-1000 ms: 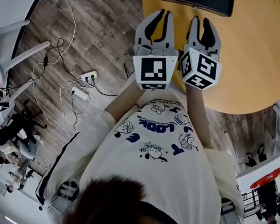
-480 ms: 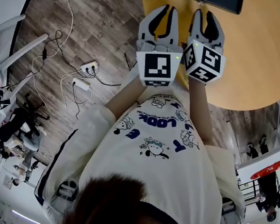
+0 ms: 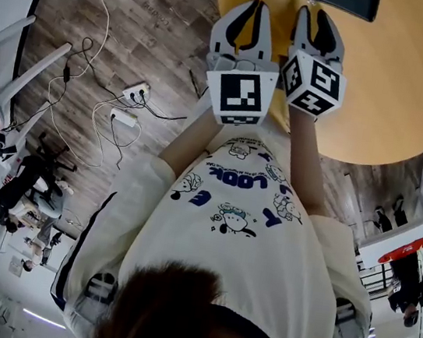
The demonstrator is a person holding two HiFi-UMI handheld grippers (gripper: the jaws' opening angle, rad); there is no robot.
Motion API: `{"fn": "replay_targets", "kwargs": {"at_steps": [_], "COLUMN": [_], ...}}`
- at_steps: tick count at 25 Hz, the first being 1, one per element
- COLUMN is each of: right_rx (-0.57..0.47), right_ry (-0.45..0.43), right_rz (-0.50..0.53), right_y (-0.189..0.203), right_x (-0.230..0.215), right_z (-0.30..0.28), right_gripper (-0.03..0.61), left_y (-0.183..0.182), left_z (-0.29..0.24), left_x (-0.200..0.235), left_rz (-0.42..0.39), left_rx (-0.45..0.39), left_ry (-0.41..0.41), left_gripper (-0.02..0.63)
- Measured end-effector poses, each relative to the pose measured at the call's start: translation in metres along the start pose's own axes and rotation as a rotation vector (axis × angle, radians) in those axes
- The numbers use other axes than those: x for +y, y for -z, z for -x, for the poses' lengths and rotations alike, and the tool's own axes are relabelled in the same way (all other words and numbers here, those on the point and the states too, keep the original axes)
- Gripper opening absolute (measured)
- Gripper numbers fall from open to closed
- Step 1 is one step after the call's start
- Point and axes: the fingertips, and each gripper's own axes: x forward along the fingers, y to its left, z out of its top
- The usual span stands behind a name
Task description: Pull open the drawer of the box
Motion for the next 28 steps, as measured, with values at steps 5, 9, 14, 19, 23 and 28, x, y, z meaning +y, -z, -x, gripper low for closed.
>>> {"fn": "replay_targets", "kwargs": {"at_steps": [5,9,14,19,23,28], "right_rx": [0.015,0.029,0.037,0.053,0.053,0.046], "right_ry": [0.008,0.007,0.019,0.021,0.021,0.015], "right_rz": [-0.002,-0.005,-0.004,-0.005,0.001,-0.002], "right_y": [0.007,0.011,0.014,0.020,0.018,0.021], "right_x": [-0.003,-0.005,-0.011,-0.013,-0.013,-0.012], "right_z": [-0.008,-0.016,-0.023,-0.027,-0.028,-0.028], "right_gripper": [0.121,0.121,0.121,0.120,0.091,0.087], "left_y": [0.007,0.011,0.016,0.021,0.019,0.023], "left_z": [-0.004,-0.009,-0.013,-0.013,-0.012,-0.009], "left_x": [0.002,0.004,0.003,0.006,0.008,0.009], "left_rz": [0.001,0.002,-0.001,0.003,0.006,0.010], "left_rx": [0.019,0.034,0.052,0.060,0.062,0.064], "left_ry": [0.007,0.008,0.016,0.016,0.018,0.017], "left_gripper": [0.021,0.021,0.021,0.021,0.021,0.021]}}
